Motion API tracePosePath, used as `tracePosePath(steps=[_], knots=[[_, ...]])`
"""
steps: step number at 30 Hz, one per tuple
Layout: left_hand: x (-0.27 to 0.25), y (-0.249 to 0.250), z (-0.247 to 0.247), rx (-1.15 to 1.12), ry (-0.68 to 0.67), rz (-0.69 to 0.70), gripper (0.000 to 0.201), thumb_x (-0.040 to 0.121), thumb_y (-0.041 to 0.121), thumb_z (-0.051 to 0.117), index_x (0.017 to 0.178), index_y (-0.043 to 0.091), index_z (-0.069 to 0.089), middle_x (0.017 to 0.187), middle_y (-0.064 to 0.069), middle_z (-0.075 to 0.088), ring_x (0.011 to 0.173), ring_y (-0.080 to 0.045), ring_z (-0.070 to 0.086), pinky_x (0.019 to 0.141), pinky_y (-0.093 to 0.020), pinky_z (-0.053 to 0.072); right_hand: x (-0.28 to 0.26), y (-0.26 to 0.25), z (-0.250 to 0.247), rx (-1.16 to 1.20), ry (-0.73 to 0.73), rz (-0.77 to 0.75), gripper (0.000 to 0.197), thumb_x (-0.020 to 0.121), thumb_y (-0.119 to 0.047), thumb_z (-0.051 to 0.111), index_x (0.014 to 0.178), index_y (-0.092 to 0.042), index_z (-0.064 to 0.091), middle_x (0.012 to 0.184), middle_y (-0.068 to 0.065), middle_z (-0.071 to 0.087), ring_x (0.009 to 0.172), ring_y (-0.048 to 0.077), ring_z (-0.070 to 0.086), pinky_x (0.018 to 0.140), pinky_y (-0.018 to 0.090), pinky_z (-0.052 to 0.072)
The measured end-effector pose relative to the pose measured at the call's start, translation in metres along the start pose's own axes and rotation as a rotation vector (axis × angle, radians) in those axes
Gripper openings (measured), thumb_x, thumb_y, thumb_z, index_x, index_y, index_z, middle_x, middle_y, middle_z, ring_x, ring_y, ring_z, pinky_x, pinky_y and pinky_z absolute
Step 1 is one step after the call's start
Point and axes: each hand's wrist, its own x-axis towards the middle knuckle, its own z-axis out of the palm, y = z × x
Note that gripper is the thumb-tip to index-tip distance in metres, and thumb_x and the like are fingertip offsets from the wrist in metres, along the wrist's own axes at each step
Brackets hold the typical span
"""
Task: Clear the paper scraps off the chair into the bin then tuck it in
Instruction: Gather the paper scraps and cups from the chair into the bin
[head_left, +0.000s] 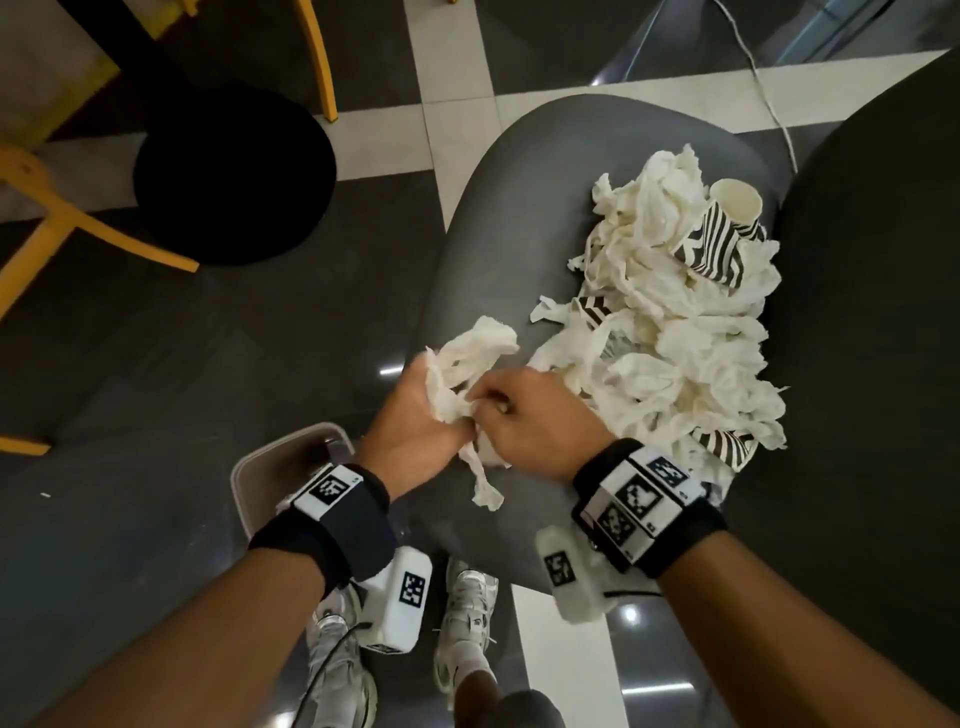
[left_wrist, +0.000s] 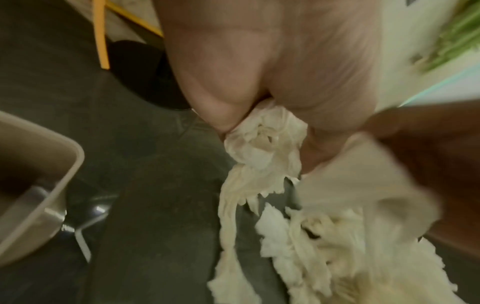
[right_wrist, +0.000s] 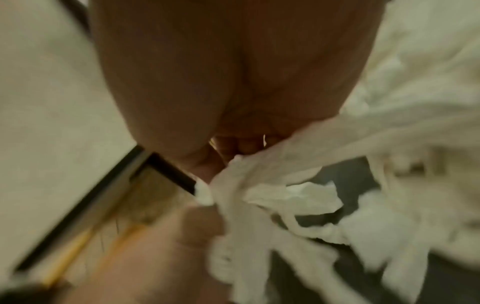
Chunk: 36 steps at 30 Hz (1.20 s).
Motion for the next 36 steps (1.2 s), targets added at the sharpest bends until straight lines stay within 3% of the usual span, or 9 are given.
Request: tracePosePath(steps=[2,5,9,11,13,17,24,28,36], knots=[[-0.007,-0.001,-0.004,-0.094,-0.100,-0.008,0.038,0.080,0.027,0.069,0.115,0.038,0.060,0.104,0.018,0.072,0.097,0.007,0.066,0.094,-0.019,0.050,-0.005,-0.015,0.008,0.360,-0.134,0.049,0.020,0.090,-0.014,0.056,0.079,-0.026,0.068,0.069,-0.015,0.065,0.069,0.000,0.058,0.072,0.021,0.045],[-0.015,-0.009,-0.014,-0.093,-0.088,-0.128,0.015,0.086,0.031,0.062,0.098,0.030,0.071,0.086,0.008,0.077,0.084,-0.008,0.073,0.089,-0.047,0.055,-0.009,-0.021,0.012,0.605,-0.167,0.083,0.012,0.092,-0.012,0.060,0.089,-0.021,0.067,0.077,-0.015,0.066,0.070,-0.002,0.059,0.070,0.016,0.047],[-0.017,-0.020,-0.031,-0.233,0.129,-0.212,0.012,0.071,0.028,0.064,0.079,0.027,0.073,0.082,0.001,0.074,0.088,-0.025,0.071,0.085,-0.043,0.054,-0.009,0.014,0.009,-0.282,-0.079,-0.022,0.064,0.075,-0.056,0.066,0.133,-0.039,0.047,0.138,-0.009,0.049,0.125,0.020,0.046,0.107,0.042,0.039],[-0.016,-0.019,-0.039,-0.285,0.206,-0.219,0.012,0.072,0.024,0.060,0.074,0.026,0.072,0.077,0.001,0.071,0.087,-0.025,0.069,0.080,-0.041,0.052,-0.011,0.036,0.009,-0.663,-0.170,0.077,0.090,0.071,-0.056,0.069,0.148,-0.038,0.026,0.149,-0.005,0.042,0.137,0.028,0.035,0.112,0.049,0.029],[-0.016,-0.016,-0.046,-0.264,0.228,-0.210,0.014,0.075,0.023,0.060,0.073,0.029,0.073,0.078,0.003,0.074,0.092,-0.026,0.071,0.085,-0.045,0.053,-0.014,0.053,0.016,-0.850,-0.198,0.128,0.073,0.080,-0.035,0.066,0.146,-0.035,0.034,0.134,-0.002,0.059,0.128,0.031,0.044,0.105,0.047,0.030],[-0.017,-0.019,-0.047,-0.176,0.209,-0.188,0.014,0.079,0.024,0.058,0.080,0.021,0.072,0.090,-0.005,0.077,0.096,-0.029,0.072,0.092,-0.051,0.054,-0.017,0.063,0.027,-1.047,-0.014,0.057,0.025,0.084,-0.013,0.056,0.092,-0.027,0.074,0.086,-0.007,0.071,0.101,0.028,0.053,0.096,0.044,0.030],[-0.024,-0.027,-0.048,-0.145,0.228,-0.212,0.022,0.075,0.028,0.059,0.090,0.018,0.071,0.089,-0.001,0.078,0.091,-0.022,0.074,0.090,-0.051,0.058,-0.017,0.022,-0.011,-0.681,0.371,0.003,0.024,0.090,-0.024,0.048,0.109,-0.015,0.061,0.111,0.004,0.061,0.109,0.030,0.052,0.101,0.049,0.035],[-0.025,-0.019,-0.047,-0.149,0.202,-0.204,0.014,0.085,0.018,0.057,0.089,0.017,0.070,0.092,-0.005,0.078,0.093,-0.024,0.074,0.087,-0.047,0.057,-0.019,-0.015,-0.061,-0.196,0.520,-0.071,0.017,0.100,-0.015,0.036,0.113,-0.007,0.044,0.079,0.006,0.059,0.068,0.028,0.055,0.062,0.039,0.042],[-0.028,-0.012,-0.052,-0.141,0.188,-0.194,0.017,0.076,0.031,0.058,0.086,0.026,0.071,0.091,-0.001,0.078,0.093,-0.024,0.074,0.091,-0.055,0.056,-0.025,-0.048,-0.077,0.166,0.551,-0.073,0.007,0.104,-0.021,0.039,0.108,-0.017,0.042,0.074,-0.014,0.044,0.058,-0.003,0.044,0.057,0.015,0.040]])
